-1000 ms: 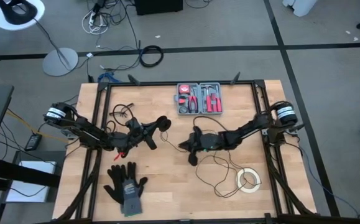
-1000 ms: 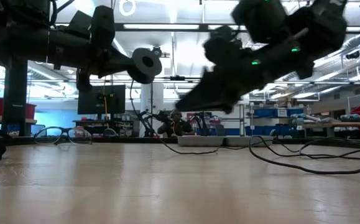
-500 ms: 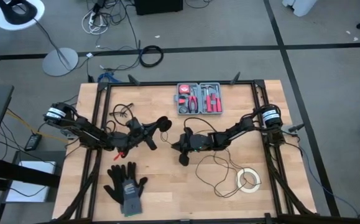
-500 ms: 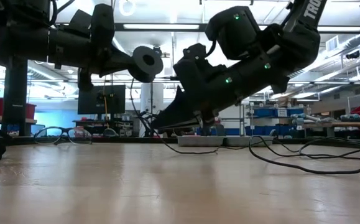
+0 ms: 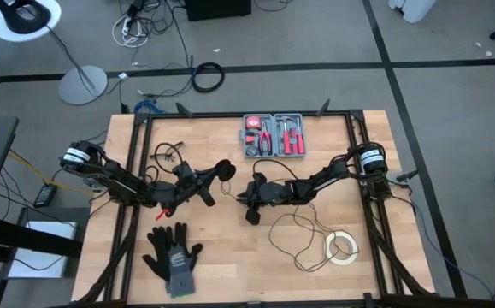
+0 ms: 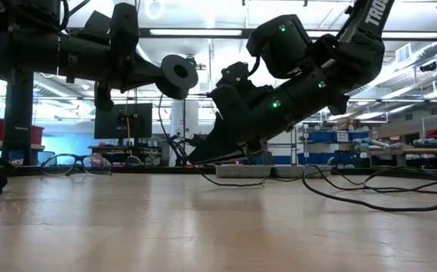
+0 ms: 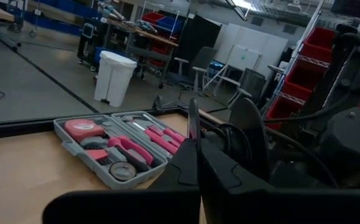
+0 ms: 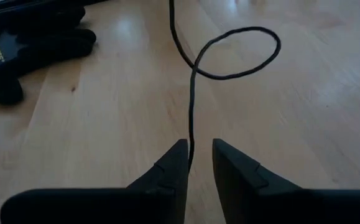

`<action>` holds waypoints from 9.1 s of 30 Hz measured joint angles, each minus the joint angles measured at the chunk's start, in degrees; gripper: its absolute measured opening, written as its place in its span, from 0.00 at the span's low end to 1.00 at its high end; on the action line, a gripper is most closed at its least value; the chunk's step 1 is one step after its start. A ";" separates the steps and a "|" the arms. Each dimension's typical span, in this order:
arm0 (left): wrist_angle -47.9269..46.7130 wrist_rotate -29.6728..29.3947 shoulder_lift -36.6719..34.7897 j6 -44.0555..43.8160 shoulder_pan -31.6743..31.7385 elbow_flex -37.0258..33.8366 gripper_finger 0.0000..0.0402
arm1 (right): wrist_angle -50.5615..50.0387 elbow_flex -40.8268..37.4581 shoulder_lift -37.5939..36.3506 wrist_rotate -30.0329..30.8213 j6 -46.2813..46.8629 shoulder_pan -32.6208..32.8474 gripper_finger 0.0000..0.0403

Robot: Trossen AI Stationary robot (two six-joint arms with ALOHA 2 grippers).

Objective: Coil cords
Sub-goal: Coil the black wire onto the black spool

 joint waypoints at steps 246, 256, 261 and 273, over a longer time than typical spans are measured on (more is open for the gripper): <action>-2.87 10.34 0.00 -4.48 3.18 -0.68 0.00 | -50.88 17.51 -18.14 20.44 1.98 -1.62 0.00; 0.18 10.10 -0.02 -2.74 2.94 -0.68 0.00 | -53.53 1.54 -19.66 14.56 19.38 2.53 0.00; 0.13 9.11 0.00 -2.71 2.94 -0.70 0.00 | -40.10 -12.64 -27.10 11.99 25.65 4.63 0.00; 1.46 7.34 0.00 -2.98 2.96 -0.70 0.00 | -37.49 -33.47 -54.44 5.50 31.74 2.17 0.00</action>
